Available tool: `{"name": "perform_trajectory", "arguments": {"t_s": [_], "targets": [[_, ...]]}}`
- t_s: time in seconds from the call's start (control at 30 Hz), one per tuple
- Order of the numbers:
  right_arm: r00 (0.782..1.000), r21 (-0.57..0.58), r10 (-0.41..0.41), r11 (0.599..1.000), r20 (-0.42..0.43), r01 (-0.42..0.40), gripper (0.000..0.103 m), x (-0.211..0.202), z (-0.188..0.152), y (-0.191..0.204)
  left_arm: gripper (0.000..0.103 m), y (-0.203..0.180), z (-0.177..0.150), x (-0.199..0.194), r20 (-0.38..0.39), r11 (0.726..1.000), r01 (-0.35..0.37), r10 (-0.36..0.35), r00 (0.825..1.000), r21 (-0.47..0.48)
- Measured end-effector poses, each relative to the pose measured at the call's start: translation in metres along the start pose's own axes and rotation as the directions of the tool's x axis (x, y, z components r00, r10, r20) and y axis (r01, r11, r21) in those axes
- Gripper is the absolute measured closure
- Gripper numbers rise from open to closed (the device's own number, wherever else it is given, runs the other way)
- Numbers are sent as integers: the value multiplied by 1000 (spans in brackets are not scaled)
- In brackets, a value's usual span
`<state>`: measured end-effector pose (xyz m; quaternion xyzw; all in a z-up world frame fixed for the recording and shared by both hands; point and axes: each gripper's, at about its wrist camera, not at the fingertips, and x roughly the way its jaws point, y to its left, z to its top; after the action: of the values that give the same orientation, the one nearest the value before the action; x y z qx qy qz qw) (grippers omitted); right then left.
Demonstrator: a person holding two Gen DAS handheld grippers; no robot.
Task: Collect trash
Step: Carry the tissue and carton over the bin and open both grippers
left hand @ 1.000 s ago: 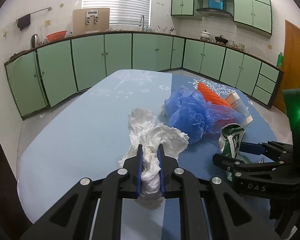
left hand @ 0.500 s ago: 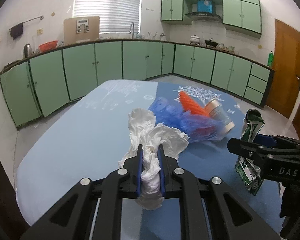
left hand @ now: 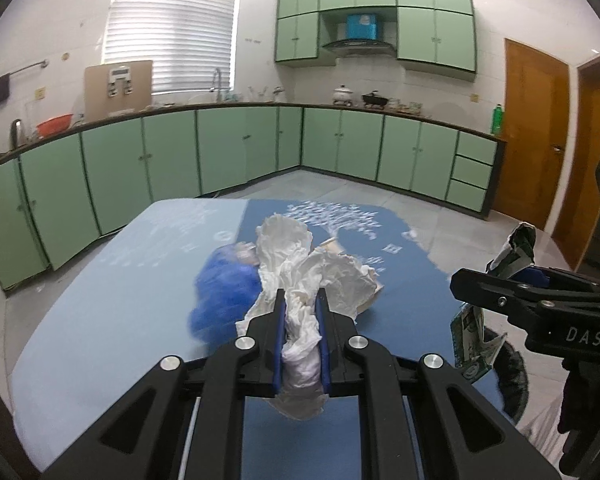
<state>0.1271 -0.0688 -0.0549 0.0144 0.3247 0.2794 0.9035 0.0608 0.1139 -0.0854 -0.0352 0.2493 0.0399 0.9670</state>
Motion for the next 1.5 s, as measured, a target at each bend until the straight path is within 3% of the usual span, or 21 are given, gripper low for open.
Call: {"name": "perform_trajectory", "arguments": {"t_s": [0.33,0.7,0.97,1.37,1.5], "targets": [[990,46,-109,993,93,105,34,-51,8,-59,89,-64,27,13,41,990,124,-126,991,65],[961,151,-252,960,110,235,34,-85,-6,-144,89,-154,35,40,33,955,262,-269,963,139],[942,210,-327,928,71,307,34,-85,-26,-192,89,-204,34,66,-1,934,326,-330,944,145],[930,268,-363,892,-58,364,33,-43,-60,-254,89,-260,19,134,-114,914,374,-360,926,154],[919,258,-387,882,-79,394,20,-39,-68,-261,81,-272,13,146,-152,902,398,-376,914,165]]}}
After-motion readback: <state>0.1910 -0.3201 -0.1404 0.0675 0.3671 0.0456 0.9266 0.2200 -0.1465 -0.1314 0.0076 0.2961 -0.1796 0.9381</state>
